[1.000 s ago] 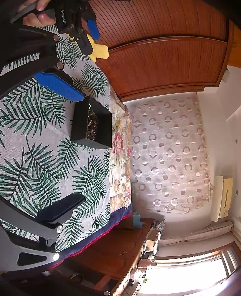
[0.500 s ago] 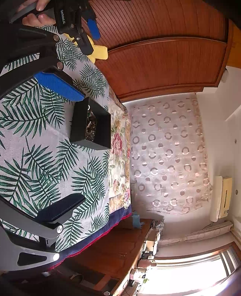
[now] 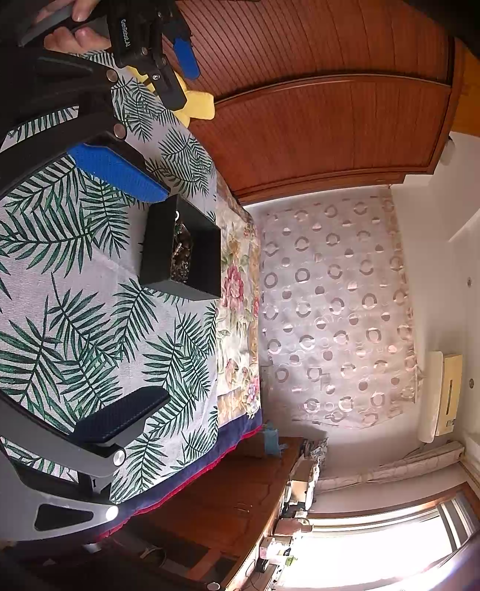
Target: Organize jewelry
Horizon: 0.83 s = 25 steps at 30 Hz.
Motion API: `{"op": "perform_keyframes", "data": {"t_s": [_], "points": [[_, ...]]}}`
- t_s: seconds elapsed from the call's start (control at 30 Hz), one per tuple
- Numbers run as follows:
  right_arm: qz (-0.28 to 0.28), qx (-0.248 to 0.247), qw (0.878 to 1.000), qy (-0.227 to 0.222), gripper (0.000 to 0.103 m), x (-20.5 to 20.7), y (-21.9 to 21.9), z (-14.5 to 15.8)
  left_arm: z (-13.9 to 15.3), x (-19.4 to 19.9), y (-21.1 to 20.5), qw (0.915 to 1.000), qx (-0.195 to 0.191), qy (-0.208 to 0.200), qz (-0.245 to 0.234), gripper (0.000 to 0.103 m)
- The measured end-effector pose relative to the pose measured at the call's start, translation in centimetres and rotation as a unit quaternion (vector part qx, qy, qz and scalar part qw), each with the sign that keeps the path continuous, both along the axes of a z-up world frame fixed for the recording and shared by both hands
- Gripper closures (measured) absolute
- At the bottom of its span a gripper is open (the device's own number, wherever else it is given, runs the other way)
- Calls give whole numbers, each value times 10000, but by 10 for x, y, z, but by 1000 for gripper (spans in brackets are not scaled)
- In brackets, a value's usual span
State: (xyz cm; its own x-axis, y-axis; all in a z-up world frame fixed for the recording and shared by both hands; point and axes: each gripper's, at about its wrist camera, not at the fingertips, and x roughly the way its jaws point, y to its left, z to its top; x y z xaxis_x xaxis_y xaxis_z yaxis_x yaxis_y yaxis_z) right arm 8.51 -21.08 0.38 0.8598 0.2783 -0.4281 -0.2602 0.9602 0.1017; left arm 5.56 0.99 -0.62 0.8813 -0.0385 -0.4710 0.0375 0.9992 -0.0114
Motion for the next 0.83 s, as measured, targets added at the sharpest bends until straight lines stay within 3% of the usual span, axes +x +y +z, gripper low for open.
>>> {"op": "perform_keyframes", "data": {"t_s": [0.83], "points": [[-9, -2, 10000, -9, 2, 1, 0, 0, 5, -3, 1, 10000, -17, -1, -3, 8]]}}
